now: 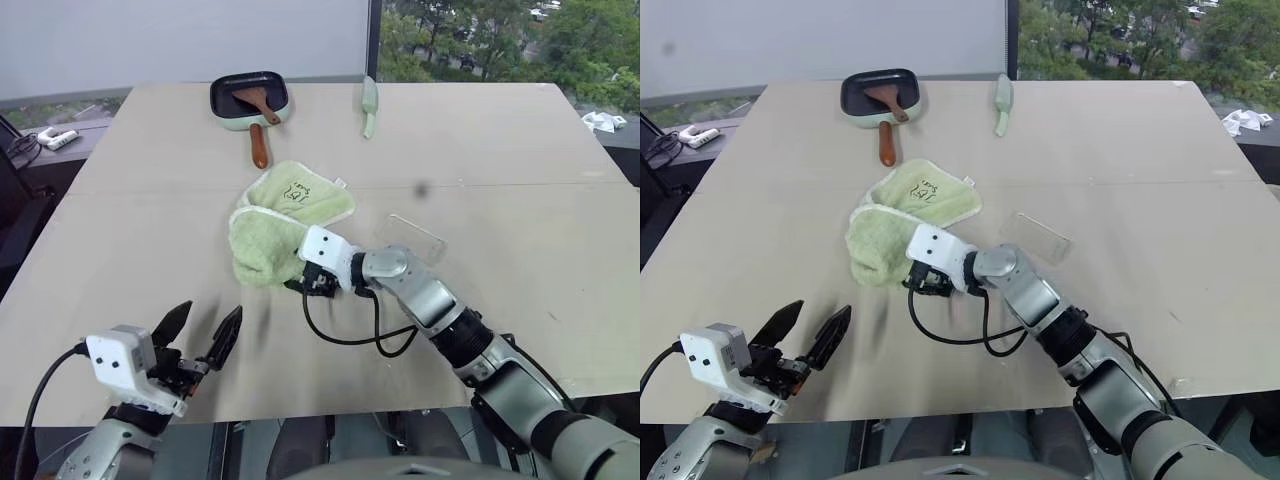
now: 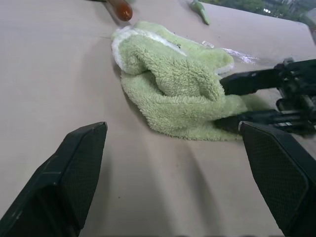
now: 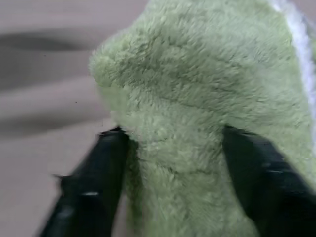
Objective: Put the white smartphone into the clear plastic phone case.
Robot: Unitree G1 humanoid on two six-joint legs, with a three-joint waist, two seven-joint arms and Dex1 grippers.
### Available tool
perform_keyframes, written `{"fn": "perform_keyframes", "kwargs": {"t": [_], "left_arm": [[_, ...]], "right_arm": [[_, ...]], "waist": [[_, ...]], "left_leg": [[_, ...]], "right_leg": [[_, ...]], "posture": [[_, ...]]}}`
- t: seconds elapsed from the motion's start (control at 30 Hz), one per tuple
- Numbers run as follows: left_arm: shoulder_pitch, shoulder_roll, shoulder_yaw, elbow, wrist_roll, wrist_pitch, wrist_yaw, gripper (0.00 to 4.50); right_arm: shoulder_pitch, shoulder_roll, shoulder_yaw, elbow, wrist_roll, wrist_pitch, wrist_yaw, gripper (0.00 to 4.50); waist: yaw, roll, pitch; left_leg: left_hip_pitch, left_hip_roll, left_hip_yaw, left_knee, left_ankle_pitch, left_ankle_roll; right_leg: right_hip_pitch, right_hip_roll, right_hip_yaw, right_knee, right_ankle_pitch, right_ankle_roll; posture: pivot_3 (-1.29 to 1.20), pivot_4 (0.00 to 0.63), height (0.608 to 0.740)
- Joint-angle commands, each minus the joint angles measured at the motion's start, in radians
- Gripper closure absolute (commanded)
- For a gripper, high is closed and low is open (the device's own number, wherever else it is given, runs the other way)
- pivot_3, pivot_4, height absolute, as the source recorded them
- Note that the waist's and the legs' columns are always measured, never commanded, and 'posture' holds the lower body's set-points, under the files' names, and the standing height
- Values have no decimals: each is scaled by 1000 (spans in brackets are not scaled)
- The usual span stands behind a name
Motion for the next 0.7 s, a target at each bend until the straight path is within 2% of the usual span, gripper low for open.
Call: {"fn": "perform_keyframes", "kwargs": {"t": [0.03,0.1,0.13,0.4,0.53,0.7], "left_arm": [[22,15,-9,-36,-12,-22,-35,0],[25,17,-12,-34,-19,-27,-50,0],[25,18,-11,-33,-23,-29,-56,0],[16,27,-2,-34,-38,-27,-64,0],[-16,50,10,-38,-63,-19,-62,0],[-106,102,0,-64,-118,19,-38,0]], "right_arm": [[-18,21,-21,-24,-2,1,-16,3334],[-18,27,-31,-28,3,4,-23,4201],[-17,30,-36,-30,5,7,-27,4467],[-24,63,-124,-85,79,38,-32,4467],[-63,69,-279,-150,223,72,-2,4467],[-109,-27,-448,-179,332,126,5,4467]], "waist": [[-1,0,0],[-1,0,0],[-1,0,0],[-4,0,0],[-4,0,0],[3,0,0]], "left_leg": [[0,0,0,0,0,0],[0,0,0,-1,0,0],[0,0,0,-1,0,0],[0,0,0,-1,0,0],[-2,0,0,-1,0,0],[-4,0,-2,0,0,0]], "right_leg": [[0,0,0,0,0,0],[0,0,0,0,0,0],[-1,0,0,0,0,0],[-1,0,0,0,0,0],[-2,0,0,0,1,2],[-4,0,-2,0,2,3]], "posture": [[0,150,740],[0,150,740],[0,150,740],[0,150,740],[0,150,740],[0,150,740]]}}
